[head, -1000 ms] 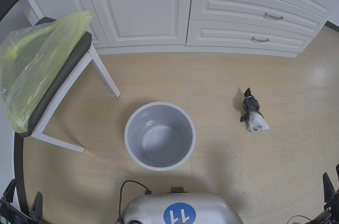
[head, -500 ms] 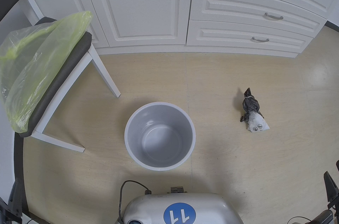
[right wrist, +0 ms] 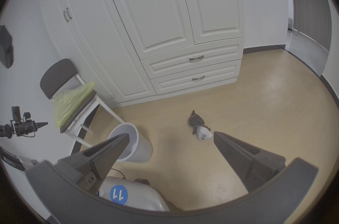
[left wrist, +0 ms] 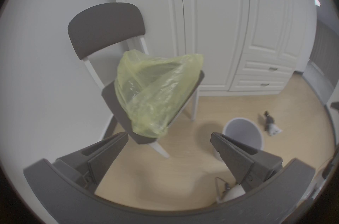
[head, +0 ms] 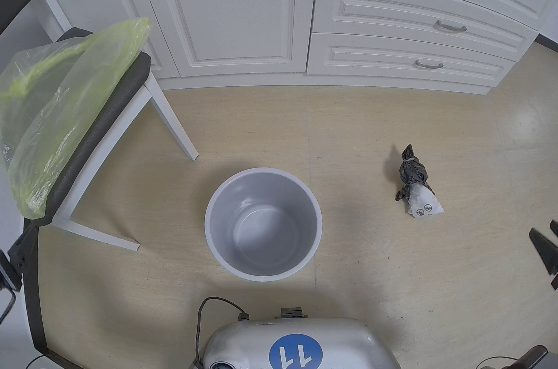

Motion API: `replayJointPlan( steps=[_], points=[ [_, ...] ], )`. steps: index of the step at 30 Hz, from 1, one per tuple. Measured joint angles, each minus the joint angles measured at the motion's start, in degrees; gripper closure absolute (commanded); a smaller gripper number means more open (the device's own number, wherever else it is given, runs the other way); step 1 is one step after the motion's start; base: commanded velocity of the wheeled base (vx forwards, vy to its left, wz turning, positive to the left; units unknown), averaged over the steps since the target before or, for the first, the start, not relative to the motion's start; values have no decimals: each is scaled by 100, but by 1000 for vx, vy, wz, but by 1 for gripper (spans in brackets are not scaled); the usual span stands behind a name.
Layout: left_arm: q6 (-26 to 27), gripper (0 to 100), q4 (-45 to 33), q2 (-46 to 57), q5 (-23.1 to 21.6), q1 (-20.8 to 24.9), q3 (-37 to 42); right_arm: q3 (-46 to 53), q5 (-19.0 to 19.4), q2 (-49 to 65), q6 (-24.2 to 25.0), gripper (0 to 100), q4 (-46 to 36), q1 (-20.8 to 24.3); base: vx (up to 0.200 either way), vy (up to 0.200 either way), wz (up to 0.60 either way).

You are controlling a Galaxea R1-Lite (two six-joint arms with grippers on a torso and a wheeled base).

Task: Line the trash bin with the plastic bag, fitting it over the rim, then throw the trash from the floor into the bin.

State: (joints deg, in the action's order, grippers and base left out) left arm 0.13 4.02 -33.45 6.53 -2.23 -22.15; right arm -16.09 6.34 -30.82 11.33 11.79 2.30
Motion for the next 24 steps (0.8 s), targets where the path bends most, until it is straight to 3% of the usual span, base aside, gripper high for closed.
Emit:
replayJointPlan(
  steps=[5, 12, 16, 24],
  points=[
    [402, 0, 51, -786, -40, -848, -539, -566, -99, -724, -62, 0, 184, -5, 0, 0, 0],
    [1051, 0, 90, -1437, -922, -1846, -913, -807, -148, -1477, -378, 0, 277, -13, 0, 0, 0],
    [1431, 0, 196, -1608, -1065, -2088, -948, -791, -155, -1821, -497, 0, 400, -62, 0, 0, 0],
    [1473, 0, 265, -1952, -1100, -2089, -773, -739, -161, -2061, -512, 0, 479, -99, 0, 0, 0]
  ],
)
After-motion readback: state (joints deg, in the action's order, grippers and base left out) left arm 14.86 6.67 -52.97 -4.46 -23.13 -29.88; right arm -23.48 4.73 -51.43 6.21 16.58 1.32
